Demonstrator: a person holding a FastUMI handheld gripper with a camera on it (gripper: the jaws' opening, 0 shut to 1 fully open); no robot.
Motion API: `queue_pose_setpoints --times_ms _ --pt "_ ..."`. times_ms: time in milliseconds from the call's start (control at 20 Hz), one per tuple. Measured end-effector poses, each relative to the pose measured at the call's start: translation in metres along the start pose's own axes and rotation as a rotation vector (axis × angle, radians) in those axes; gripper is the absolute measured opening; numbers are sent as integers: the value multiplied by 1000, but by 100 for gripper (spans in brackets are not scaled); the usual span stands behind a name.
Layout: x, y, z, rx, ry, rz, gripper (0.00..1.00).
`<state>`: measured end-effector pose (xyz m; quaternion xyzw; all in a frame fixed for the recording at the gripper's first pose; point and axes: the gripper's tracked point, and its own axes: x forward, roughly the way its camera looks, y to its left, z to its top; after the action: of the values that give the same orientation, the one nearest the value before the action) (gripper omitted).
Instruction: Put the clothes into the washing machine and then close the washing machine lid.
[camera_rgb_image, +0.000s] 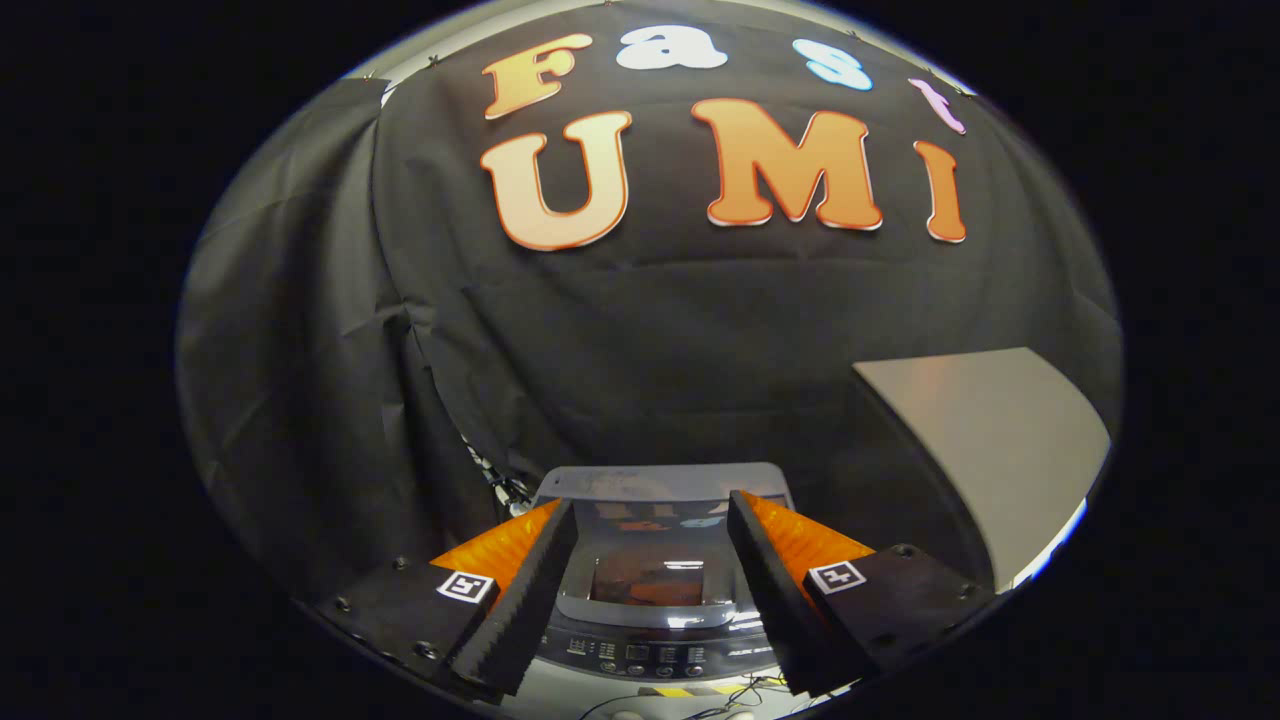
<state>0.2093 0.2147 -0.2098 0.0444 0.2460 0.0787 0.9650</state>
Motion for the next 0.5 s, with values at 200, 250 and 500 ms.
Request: queue_pose_setpoints --times_ms 200,250,500 --pt "-58 -35 46 4 -87 -16 99" --pt "-75 -44 58 23 -109 -12 99" --pt "-148 -106 103 48 -183 -53 98"
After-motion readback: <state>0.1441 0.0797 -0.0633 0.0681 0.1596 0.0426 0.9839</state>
